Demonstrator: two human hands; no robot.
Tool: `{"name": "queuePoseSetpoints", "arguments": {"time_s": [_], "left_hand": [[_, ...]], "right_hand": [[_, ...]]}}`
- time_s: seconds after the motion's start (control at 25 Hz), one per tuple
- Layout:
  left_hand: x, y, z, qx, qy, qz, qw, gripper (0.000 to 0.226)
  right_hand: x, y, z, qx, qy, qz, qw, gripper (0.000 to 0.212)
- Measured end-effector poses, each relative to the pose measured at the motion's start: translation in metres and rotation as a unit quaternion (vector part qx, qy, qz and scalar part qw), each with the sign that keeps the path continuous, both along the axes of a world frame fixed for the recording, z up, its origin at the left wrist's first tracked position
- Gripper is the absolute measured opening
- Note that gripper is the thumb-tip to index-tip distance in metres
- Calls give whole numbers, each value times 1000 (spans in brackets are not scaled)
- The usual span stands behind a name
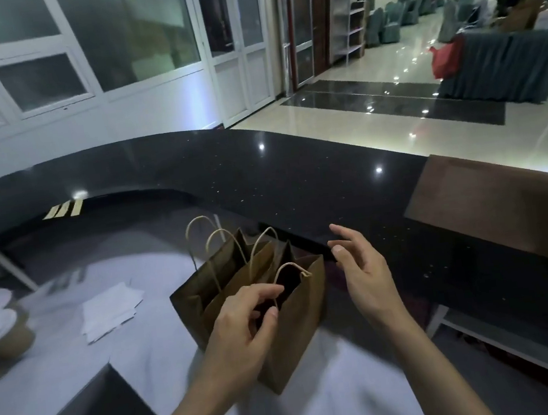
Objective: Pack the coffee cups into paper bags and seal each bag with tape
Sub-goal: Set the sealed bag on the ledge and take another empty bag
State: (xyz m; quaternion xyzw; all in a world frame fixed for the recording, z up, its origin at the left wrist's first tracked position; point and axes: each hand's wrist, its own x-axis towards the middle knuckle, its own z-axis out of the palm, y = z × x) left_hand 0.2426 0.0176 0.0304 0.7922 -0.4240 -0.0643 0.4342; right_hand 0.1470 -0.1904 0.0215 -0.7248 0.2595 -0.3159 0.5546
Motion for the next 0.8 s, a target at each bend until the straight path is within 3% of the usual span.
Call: {"name": "queuePoseSetpoints", "arguments": {"time_s": [0.2, 0.44, 0.64, 0.8], "left_hand": [[11, 16, -20, 61, -35, 63, 996, 28], [5, 22, -34, 133, -54, 77, 987, 35], [1, 29, -36, 159, -85, 106, 978, 31], [-3, 39, -43, 152, -103, 146, 972, 19]], "right_hand": [[21, -6, -8, -104, 78, 36, 991, 25], [33, -14, -19, -185, 221, 110, 951, 21], [29, -14, -16, -301, 311, 48, 900, 30], [24, -13, -18, -360, 343, 36, 867, 26]]}}
